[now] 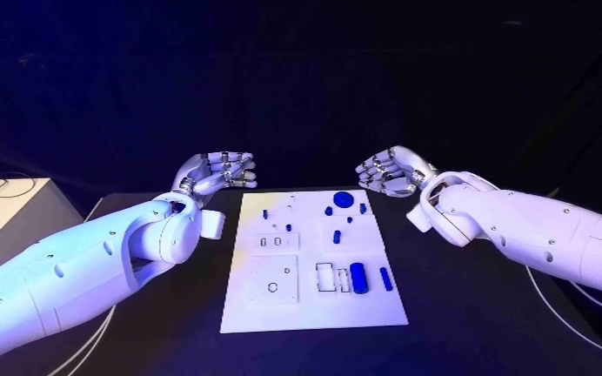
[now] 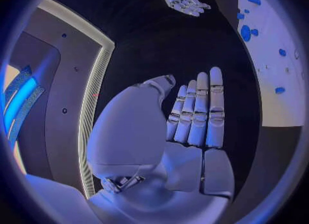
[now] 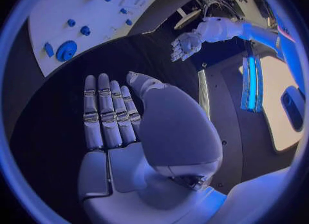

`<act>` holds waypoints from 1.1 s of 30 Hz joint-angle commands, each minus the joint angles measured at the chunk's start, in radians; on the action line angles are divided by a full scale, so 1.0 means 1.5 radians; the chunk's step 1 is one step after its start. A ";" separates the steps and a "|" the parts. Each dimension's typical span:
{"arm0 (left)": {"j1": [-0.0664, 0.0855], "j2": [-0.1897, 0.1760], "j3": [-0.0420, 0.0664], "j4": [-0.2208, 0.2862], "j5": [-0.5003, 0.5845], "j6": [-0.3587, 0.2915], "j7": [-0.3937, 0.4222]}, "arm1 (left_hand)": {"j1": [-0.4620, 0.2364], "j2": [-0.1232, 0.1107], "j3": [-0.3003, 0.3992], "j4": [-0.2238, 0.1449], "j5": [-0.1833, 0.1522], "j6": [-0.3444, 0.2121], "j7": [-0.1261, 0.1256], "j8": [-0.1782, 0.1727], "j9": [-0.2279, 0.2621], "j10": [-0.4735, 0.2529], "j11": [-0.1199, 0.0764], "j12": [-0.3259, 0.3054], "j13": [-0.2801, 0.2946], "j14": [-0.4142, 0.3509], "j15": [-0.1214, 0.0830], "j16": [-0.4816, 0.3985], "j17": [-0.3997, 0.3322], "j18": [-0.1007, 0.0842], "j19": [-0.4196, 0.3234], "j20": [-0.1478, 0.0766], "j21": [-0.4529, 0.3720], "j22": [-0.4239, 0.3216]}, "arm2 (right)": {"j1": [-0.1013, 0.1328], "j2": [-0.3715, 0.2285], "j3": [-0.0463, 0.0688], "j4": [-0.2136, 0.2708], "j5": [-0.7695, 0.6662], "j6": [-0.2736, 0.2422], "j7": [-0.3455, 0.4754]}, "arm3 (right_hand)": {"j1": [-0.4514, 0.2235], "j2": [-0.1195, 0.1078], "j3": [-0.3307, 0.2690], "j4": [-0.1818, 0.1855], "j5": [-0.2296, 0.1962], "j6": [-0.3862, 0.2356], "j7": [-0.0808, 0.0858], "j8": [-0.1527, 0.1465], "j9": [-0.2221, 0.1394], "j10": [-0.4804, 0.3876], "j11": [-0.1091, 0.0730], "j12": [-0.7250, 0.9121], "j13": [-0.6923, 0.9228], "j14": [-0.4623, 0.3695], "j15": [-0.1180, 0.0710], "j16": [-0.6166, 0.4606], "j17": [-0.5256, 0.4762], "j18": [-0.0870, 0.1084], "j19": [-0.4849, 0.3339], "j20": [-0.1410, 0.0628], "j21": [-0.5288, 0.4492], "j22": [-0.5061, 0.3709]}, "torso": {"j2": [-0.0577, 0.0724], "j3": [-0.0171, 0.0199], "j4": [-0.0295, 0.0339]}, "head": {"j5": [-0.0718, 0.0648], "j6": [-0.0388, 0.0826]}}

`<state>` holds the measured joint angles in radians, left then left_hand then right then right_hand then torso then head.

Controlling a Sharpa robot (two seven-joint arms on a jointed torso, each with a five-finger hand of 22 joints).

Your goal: Assemble the parts on the task board

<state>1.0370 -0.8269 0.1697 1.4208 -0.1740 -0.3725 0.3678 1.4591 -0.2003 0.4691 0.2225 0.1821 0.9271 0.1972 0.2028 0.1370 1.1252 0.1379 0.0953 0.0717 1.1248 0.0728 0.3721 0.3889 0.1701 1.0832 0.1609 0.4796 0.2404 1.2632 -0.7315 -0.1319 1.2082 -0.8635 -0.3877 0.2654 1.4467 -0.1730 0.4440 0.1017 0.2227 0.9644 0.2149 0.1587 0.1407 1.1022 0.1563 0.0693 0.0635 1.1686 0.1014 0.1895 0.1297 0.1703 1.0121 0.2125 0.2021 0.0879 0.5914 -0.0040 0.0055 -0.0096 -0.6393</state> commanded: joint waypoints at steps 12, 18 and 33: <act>-0.001 -0.059 0.014 0.114 -0.014 0.024 -0.008 | -0.040 -0.014 0.049 -0.032 -0.005 0.007 -0.005 0.006 0.025 0.034 -0.010 -0.017 0.008 -0.045 -0.013 0.293 0.229 0.008 -0.079 -0.010 0.278 0.192 | 0.040 0.004 0.003 0.012 -0.335 0.018 -0.128 | -0.031 -0.043 0.043 -0.018 -0.006 0.049 -0.031 -0.008 0.011 0.066 -0.043 -0.006 0.001 0.222 -0.068 0.472 0.391 -0.019 0.227 -0.090 0.410 0.334 | 0.045 -0.0147 0.0322 | -0.035 0.014; -0.001 -0.066 0.021 0.134 -0.018 0.025 -0.011 | -0.044 -0.015 0.051 -0.033 -0.005 0.006 -0.004 0.007 0.027 0.032 -0.009 -0.017 0.009 -0.044 -0.013 0.310 0.235 0.009 -0.077 -0.009 0.298 0.203 | 0.048 0.016 0.003 0.007 -0.398 0.030 -0.173 | -0.038 -0.058 0.087 -0.022 -0.019 0.045 -0.032 -0.007 0.028 0.060 -0.040 -0.005 0.002 0.223 -0.062 0.715 0.636 -0.053 0.273 -0.081 0.660 0.635 | 0.054 -0.0185 0.0390 | -0.042 0.012; -0.003 -0.078 0.033 0.172 -0.024 0.031 -0.016 | -0.051 -0.018 0.058 -0.036 -0.005 0.002 -0.005 0.009 0.035 0.034 -0.011 -0.013 0.014 -0.033 -0.015 0.372 0.253 0.007 -0.060 -0.011 0.373 0.254 | 0.050 0.041 0.001 -0.004 -0.474 0.066 -0.247 | -0.059 -0.073 0.067 -0.015 -0.029 0.022 -0.037 -0.012 0.040 0.029 -0.040 -0.002 0.009 0.221 -0.062 0.765 0.671 -0.063 0.291 -0.071 0.730 0.723 | 0.073 -0.0241 0.0536 | -0.058 0.013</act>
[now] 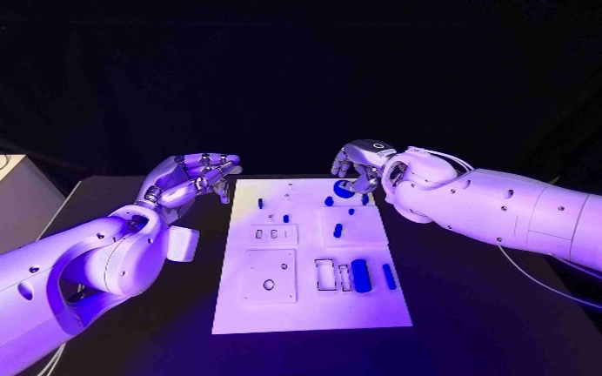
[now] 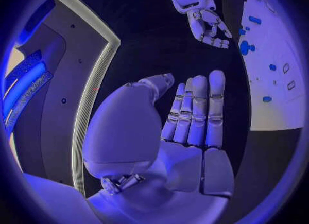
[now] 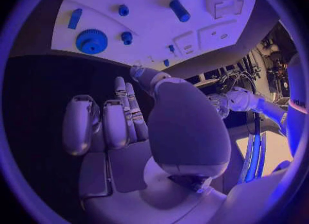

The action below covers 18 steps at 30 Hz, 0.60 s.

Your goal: Assemble the parts on the task board

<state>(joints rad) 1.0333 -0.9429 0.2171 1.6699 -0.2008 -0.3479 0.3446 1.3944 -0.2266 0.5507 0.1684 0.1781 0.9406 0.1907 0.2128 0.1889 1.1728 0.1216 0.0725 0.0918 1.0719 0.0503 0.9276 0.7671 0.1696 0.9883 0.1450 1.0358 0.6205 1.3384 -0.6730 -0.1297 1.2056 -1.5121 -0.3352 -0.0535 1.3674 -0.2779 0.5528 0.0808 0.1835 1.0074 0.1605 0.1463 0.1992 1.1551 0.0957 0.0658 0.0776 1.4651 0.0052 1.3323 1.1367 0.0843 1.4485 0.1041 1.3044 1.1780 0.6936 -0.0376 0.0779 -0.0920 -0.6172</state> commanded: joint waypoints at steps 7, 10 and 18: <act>-0.002 -0.003 0.003 0.012 -0.007 0.016 -0.002 | -0.010 -0.003 0.003 0.000 -0.003 -0.013 0.003 -0.001 0.001 -0.005 0.003 -0.001 0.001 -0.001 0.002 0.009 0.002 0.007 0.000 0.001 0.011 0.007 | -0.005 0.010 -0.002 -0.007 -0.055 0.049 -0.050 | -0.010 0.000 -0.010 0.003 0.000 -0.006 -0.001 -0.002 0.003 0.000 0.000 0.006 0.002 0.025 0.002 0.011 0.007 -0.009 0.006 0.001 0.010 0.015 | 0.011 -0.0020 0.0095 | -0.007 -0.003; -0.002 -0.004 0.004 0.012 -0.007 0.016 -0.003 | -0.010 -0.003 0.004 0.000 -0.003 -0.014 0.004 -0.001 0.001 -0.007 0.004 -0.001 0.000 -0.002 0.003 0.010 0.002 0.007 -0.001 0.002 0.013 0.008 | -0.006 0.012 -0.003 -0.010 -0.058 0.048 -0.054 | -0.011 -0.001 -0.013 0.004 0.002 -0.007 0.000 -0.003 0.004 -0.006 0.001 0.004 0.001 0.025 0.002 0.012 0.005 -0.008 0.005 0.001 0.008 0.012 | 0.013 -0.0024 0.0124 | -0.010 -0.005; -0.002 -0.005 0.006 0.012 -0.007 0.016 -0.004 | -0.010 -0.003 0.004 -0.001 -0.003 -0.014 0.004 -0.001 0.001 -0.007 0.004 -0.001 0.000 -0.002 0.003 0.010 0.002 0.007 -0.002 0.002 0.013 0.008 | -0.013 0.017 -0.003 -0.015 -0.060 0.056 -0.060 | -0.009 0.000 -0.024 0.005 0.006 -0.019 0.000 -0.008 0.005 -0.024 0.002 0.000 -0.002 0.023 0.003 0.016 0.004 -0.003 -0.004 0.001 -0.010 -0.014 | 0.018 -0.0046 0.0179 | -0.010 -0.006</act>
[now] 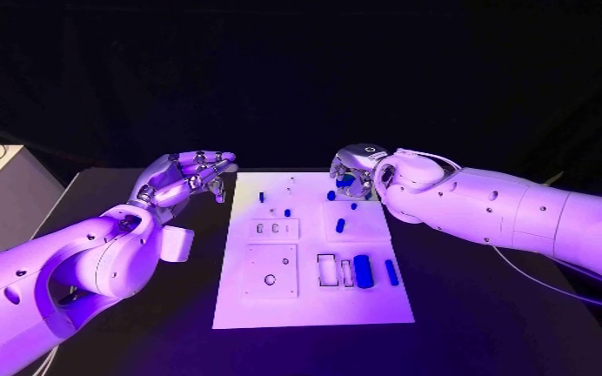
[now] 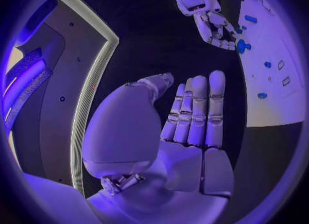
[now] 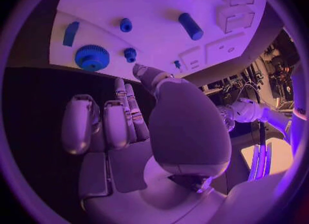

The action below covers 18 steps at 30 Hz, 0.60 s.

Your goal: Assemble the parts on the task board

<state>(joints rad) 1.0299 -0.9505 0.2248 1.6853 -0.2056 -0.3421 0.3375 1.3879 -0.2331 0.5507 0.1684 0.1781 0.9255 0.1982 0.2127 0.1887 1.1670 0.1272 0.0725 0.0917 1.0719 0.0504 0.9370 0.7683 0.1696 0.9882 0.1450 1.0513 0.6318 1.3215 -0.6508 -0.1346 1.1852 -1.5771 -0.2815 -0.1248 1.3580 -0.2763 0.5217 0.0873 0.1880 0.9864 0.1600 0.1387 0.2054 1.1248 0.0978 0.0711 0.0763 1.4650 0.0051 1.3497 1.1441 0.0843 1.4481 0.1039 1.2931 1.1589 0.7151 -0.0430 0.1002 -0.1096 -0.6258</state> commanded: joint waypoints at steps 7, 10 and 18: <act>0.000 0.000 0.002 0.001 -0.005 0.013 -0.001 | -0.006 0.001 0.004 -0.001 -0.003 -0.005 -0.001 -0.002 0.001 -0.005 0.000 -0.002 0.000 -0.003 0.003 0.004 0.001 0.007 -0.003 0.002 0.003 0.000 | -0.007 0.008 0.000 -0.005 -0.017 0.027 -0.015 | -0.002 0.003 -0.004 0.002 0.003 -0.002 0.000 -0.001 0.003 -0.004 0.001 -0.002 -0.001 0.023 0.003 0.005 -0.002 -0.002 -0.004 0.001 -0.003 -0.003 | 0.008 -0.0021 0.0057 | -0.001 0.000; 0.000 -0.001 0.002 0.002 -0.006 0.013 -0.001 | -0.005 0.001 0.005 -0.002 -0.002 -0.006 -0.001 -0.002 0.001 -0.006 0.001 -0.002 0.000 -0.004 0.003 0.005 0.000 0.007 -0.004 0.003 0.004 0.001 | -0.009 0.011 0.000 -0.009 -0.017 0.028 -0.017 | -0.001 0.005 -0.004 0.002 0.004 -0.001 0.000 0.000 0.003 -0.004 0.001 -0.002 -0.001 0.023 0.003 0.006 -0.002 -0.002 -0.005 0.001 -0.004 -0.004 | 0.010 -0.0030 0.0064 | -0.001 0.000; 0.000 -0.002 0.002 0.003 -0.007 0.014 -0.002 | -0.005 0.001 0.005 -0.002 -0.002 -0.006 -0.001 -0.002 0.001 -0.006 0.001 -0.002 0.000 -0.004 0.003 0.005 0.000 0.007 -0.004 0.003 0.004 0.001 | -0.010 0.017 0.000 -0.017 -0.019 0.025 -0.019 | 0.000 0.008 -0.004 0.003 0.007 0.001 0.002 0.002 0.005 -0.004 0.001 -0.001 -0.001 0.022 0.003 0.006 -0.003 -0.002 -0.005 0.001 -0.005 -0.005 | 0.015 -0.0048 0.0092 | -0.004 0.000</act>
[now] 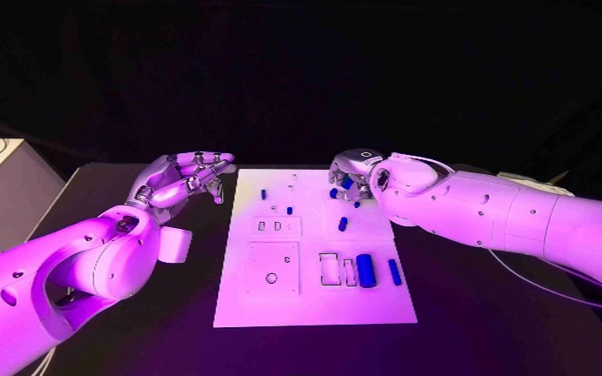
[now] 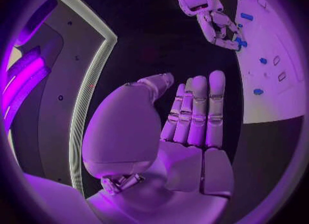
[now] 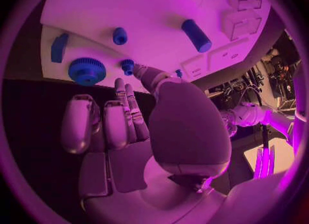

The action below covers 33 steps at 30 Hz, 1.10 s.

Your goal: Assemble the parts on the task board

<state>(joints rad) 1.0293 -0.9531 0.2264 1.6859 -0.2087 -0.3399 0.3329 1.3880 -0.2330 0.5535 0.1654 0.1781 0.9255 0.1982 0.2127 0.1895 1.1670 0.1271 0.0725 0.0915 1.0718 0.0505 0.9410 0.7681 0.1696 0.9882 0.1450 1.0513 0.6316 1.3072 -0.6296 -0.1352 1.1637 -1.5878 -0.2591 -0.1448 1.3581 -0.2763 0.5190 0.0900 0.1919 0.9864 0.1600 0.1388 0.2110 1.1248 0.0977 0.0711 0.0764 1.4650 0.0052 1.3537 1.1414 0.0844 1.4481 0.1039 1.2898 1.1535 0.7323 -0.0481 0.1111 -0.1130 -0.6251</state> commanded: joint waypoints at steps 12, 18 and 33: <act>0.000 -0.002 0.001 0.004 -0.006 0.012 0.000 | -0.005 0.002 0.004 0.000 -0.002 -0.006 -0.001 -0.002 0.001 -0.007 0.001 -0.002 0.001 -0.004 0.003 0.003 0.000 0.007 -0.005 0.003 0.005 0.001 | -0.001 0.004 0.000 -0.005 -0.015 0.009 -0.010 | 0.000 0.014 0.001 0.005 0.010 0.005 0.002 0.004 0.003 -0.002 0.002 0.001 0.000 0.022 0.004 0.006 -0.002 -0.002 -0.005 0.002 -0.003 -0.001 | 0.010 -0.0033 0.0044 | -0.005 0.001; 0.000 -0.003 0.001 0.004 -0.006 0.013 -0.001 | -0.005 0.002 0.004 0.000 -0.002 -0.006 -0.001 -0.002 0.001 -0.007 0.001 -0.002 0.001 -0.004 0.003 0.003 0.000 0.007 -0.005 0.003 0.005 0.001 | -0.001 0.004 0.000 -0.003 -0.015 0.017 -0.010 | -0.001 0.021 0.006 0.010 0.013 0.022 0.002 0.015 0.011 0.009 0.001 0.006 0.002 0.021 0.003 0.009 -0.003 -0.002 -0.003 0.002 0.000 0.003 | 0.013 -0.0045 0.0049 | -0.006 0.000; 0.000 -0.004 0.001 0.004 -0.008 0.014 -0.004 | -0.003 0.003 0.005 -0.001 -0.002 -0.007 0.000 -0.002 0.001 -0.008 0.001 -0.002 0.001 -0.005 0.004 0.004 0.000 0.007 -0.007 0.003 0.007 0.002 | -0.001 0.005 0.000 -0.004 -0.016 0.026 -0.015 | 0.006 0.033 0.025 0.010 0.015 0.044 -0.006 0.031 0.026 0.035 -0.007 0.013 0.004 0.020 -0.003 0.013 -0.005 -0.004 0.000 -0.003 0.007 0.016 | 0.017 -0.0068 0.0079 | -0.011 0.002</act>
<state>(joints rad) 1.0291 -0.9602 0.2272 1.6888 -0.2145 -0.3366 0.3250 1.3880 -0.2330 0.5563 0.1626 0.1781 0.9221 0.1948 0.2126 0.1902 1.1634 0.1307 0.0725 0.0913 1.0683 0.0540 0.9409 0.7679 0.1695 0.9844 0.1486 1.0558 0.6335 1.3072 -0.6240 -0.1339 1.1573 -1.5976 -0.2449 -0.1630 1.3699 -0.2353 0.5497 0.1036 0.2112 1.0455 0.1484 0.1793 0.2491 1.1720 0.0836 0.0855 0.0822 1.4649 0.0051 1.3680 1.1337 0.0844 1.4481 0.1040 1.2968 1.1771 0.7564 -0.0572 0.1220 -0.1281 -0.6225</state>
